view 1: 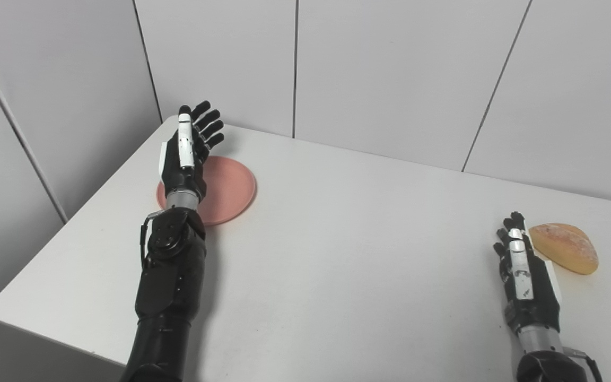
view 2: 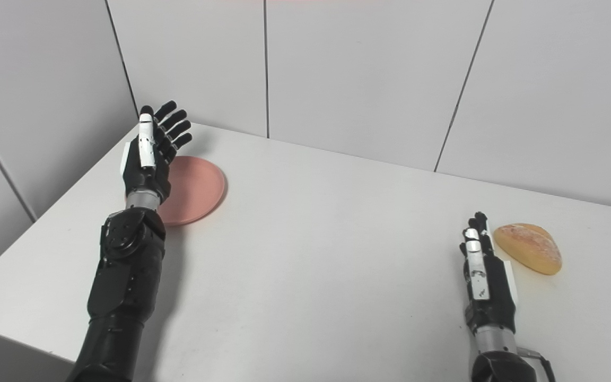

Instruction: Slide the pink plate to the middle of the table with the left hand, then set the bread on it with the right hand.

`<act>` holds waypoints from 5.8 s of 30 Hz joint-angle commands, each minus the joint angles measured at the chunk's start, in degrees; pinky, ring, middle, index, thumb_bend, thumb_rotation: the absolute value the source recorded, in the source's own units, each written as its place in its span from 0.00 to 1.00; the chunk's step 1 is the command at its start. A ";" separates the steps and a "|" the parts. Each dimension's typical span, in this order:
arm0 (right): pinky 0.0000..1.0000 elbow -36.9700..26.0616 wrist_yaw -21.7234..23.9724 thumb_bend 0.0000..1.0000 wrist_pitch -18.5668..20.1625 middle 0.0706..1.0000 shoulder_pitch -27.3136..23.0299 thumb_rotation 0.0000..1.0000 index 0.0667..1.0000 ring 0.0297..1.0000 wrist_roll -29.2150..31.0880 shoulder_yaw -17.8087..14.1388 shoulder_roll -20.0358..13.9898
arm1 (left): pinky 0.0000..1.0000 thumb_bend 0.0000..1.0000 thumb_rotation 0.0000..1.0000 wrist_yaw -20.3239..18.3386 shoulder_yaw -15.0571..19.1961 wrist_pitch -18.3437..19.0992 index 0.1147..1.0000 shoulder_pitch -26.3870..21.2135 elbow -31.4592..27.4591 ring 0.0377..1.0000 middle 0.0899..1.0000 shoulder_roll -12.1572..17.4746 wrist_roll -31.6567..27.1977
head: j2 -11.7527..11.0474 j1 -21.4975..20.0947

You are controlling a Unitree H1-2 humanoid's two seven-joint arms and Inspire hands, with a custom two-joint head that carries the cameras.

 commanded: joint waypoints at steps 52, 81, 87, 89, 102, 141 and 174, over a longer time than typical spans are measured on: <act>1.00 -1.28 1.08 0.64 -3.62 1.00 -0.78 0.91 1.00 1.00 0.07 -0.39 -0.54 | 0.82 0.46 1.00 5.99 -1.04 -10.63 0.76 -0.20 18.13 0.81 0.78 8.63 7.82 | 0.01 0.74; 1.00 -0.84 0.08 0.60 -4.10 1.00 -1.41 0.90 1.00 1.00 0.21 -0.96 -0.21 | 0.84 0.47 1.00 0.79 -5.31 -5.00 0.80 -1.42 15.49 0.83 0.81 5.66 4.93 | 0.84 -0.07; 1.00 -1.44 0.43 0.64 -3.69 1.00 -1.22 0.91 1.00 1.00 0.09 -0.78 -0.38 | 0.83 0.47 1.00 0.77 -7.98 -3.95 0.80 -1.05 13.65 0.83 0.81 4.37 6.38 | 0.93 -0.11; 1.00 -1.64 0.50 0.64 -3.45 1.00 -1.19 0.90 1.00 1.00 0.43 -0.91 -0.30 | 0.84 0.47 1.00 0.38 -7.94 -3.54 0.80 -1.21 13.31 0.83 0.82 3.74 4.99 | 1.03 -0.24; 1.00 -1.98 0.38 0.65 -3.10 1.00 -1.06 0.89 1.00 1.00 0.34 -0.87 -0.15 | 0.86 0.43 1.00 -1.29 -10.80 -0.83 0.82 -1.13 11.28 0.86 0.83 1.80 5.66 | 1.28 -1.01; 1.00 -8.36 -3.32 0.54 2.63 1.00 -0.02 0.87 1.00 1.00 -2.60 1.20 3.82 | 0.88 0.42 1.00 -10.72 -24.25 -0.10 0.84 0.58 10.68 0.88 0.86 -3.30 11.08 | 5.14 -16.18; 1.00 -5.35 -6.96 0.61 -0.63 1.00 -1.57 0.90 1.00 1.00 -7.51 4.06 7.68 | 0.91 0.44 1.00 -14.34 -22.72 4.89 0.85 5.97 3.78 0.89 0.86 -10.90 4.36 | 5.05 -30.81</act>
